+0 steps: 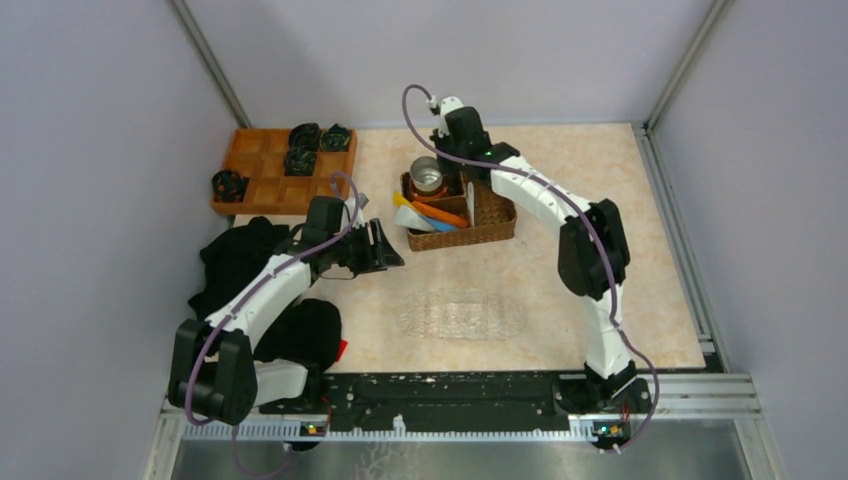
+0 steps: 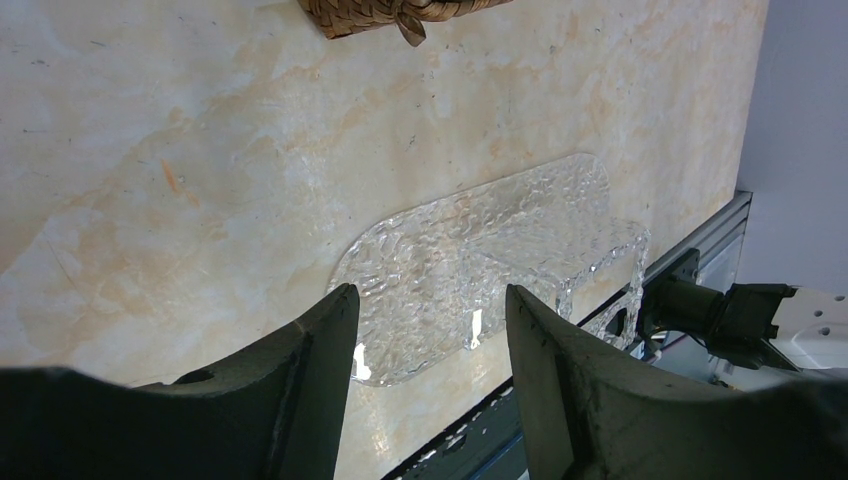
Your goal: Prepare toiletry sets of a toothbrush and toothpaste on the tray
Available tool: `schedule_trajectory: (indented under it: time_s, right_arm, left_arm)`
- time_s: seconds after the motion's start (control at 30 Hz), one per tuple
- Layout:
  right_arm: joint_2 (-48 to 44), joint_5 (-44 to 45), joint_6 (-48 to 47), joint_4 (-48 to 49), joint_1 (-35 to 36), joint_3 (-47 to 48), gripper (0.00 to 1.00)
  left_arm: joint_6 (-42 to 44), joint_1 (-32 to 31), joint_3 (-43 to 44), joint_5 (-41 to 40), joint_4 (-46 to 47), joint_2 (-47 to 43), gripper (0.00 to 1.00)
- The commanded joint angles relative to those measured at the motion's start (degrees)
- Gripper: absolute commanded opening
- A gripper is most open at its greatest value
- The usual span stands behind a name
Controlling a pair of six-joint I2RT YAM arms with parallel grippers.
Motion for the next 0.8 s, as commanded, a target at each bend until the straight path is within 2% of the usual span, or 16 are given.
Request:
schedule_trajectory:
  time_s: [0.0,0.13,0.27,0.43,0.63,0.77]
  right_arm:
    - [-9.42,2.48,1.05,4.68,0.21,-0.16,0.00]
    - [-13.41,4.28,0.84,3.13,0.03,-2.29,0.00]
    - [-21.80,7.93,-0.28,1.64,-0.29,-9.92,0.00]
    - [-36.59,8.68,1.49,-2.03,-2.80,-23.98,0.00]
    - [-54.34,9.20,7.54,-5.82,-3.28,-43.63,0.00]
    - [-64.51,6.82,12.78,-8.65,-3.30,-53.52,0.00]
  left_arm:
    - [0.06,0.43,-0.61,0.91,0.07,-1.42,0.62]
    - [0.39,0.46,-0.44,0.47,-0.56,-2.10,0.62]
    - [0.75,0.43,-0.16,-0.07,-1.49,-2.86,0.62]
    - [0.83,0.43,-0.13,0.19,-1.64,-3.26,0.62]
    - [1.18,0.43,0.48,0.10,-2.13,-3.27,0.62]
    - [1.51,0.43,0.63,-0.36,-2.74,-3.64,0.62]
